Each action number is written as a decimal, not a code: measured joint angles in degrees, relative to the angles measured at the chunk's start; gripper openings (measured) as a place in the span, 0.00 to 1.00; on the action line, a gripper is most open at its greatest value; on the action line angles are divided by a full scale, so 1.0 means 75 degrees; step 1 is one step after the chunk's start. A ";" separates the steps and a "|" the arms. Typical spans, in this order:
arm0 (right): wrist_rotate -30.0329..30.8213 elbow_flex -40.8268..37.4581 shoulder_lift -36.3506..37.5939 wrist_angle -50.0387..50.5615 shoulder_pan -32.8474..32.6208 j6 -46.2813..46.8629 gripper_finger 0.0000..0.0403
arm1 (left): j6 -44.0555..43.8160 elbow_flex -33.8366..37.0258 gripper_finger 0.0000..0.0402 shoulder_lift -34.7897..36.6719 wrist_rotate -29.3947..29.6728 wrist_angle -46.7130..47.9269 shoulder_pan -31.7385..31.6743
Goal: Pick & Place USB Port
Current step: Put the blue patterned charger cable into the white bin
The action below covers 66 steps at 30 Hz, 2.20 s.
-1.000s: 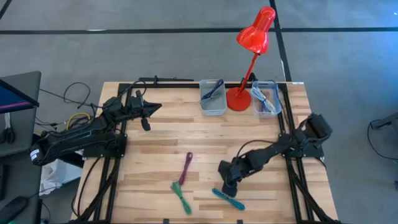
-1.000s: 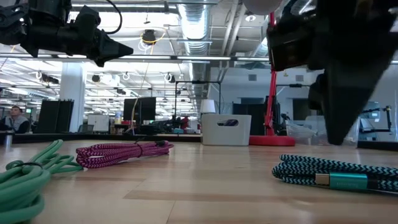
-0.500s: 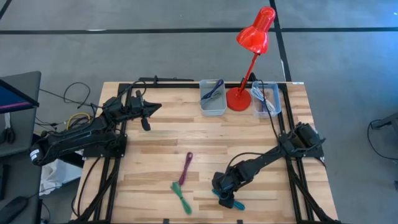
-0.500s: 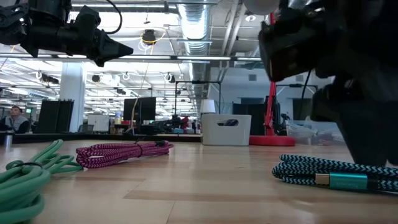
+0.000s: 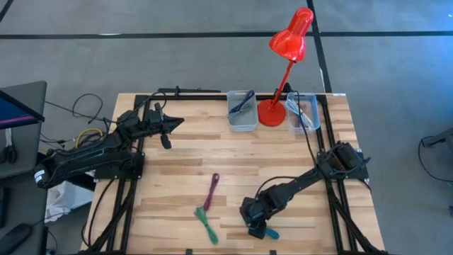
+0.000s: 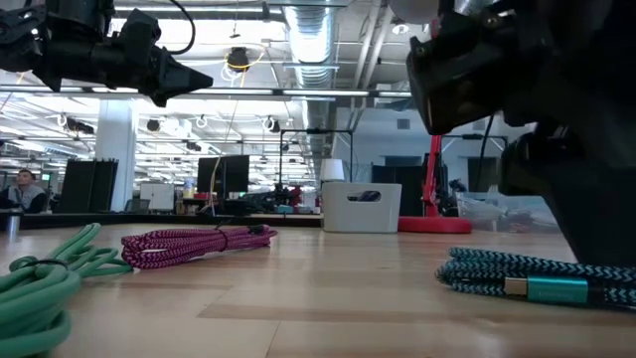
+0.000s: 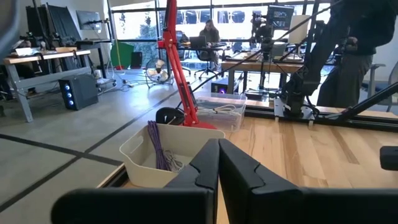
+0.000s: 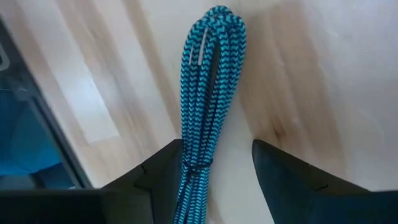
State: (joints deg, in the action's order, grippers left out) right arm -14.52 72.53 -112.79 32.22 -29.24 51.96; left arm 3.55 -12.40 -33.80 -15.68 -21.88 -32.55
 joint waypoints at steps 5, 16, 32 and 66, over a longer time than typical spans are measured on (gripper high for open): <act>0.0151 0.0018 -0.0072 0.0158 -0.0078 0.0081 0.47 | 0.0000 0.0000 0.03 0.0000 0.0000 0.0004 0.0002; 0.0146 -0.0003 -0.0309 0.0004 -0.0156 0.0080 0.47 | 0.0000 0.0000 0.03 0.0000 -0.0003 0.0004 0.0001; -0.0102 -0.0015 -0.0729 -0.0068 -0.0168 -0.0169 0.33 | 0.0002 0.0000 0.03 0.0000 -0.0002 0.0062 -0.0001; 0.2613 -0.0048 0.2101 0.1454 0.1530 -0.3163 0.01 | 0.0003 0.0000 0.03 0.0000 0.0000 0.0057 -0.0001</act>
State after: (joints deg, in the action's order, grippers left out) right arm 5.07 72.18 -97.03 43.12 -17.77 28.24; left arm 3.57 -12.40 -33.80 -15.68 -21.45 -32.55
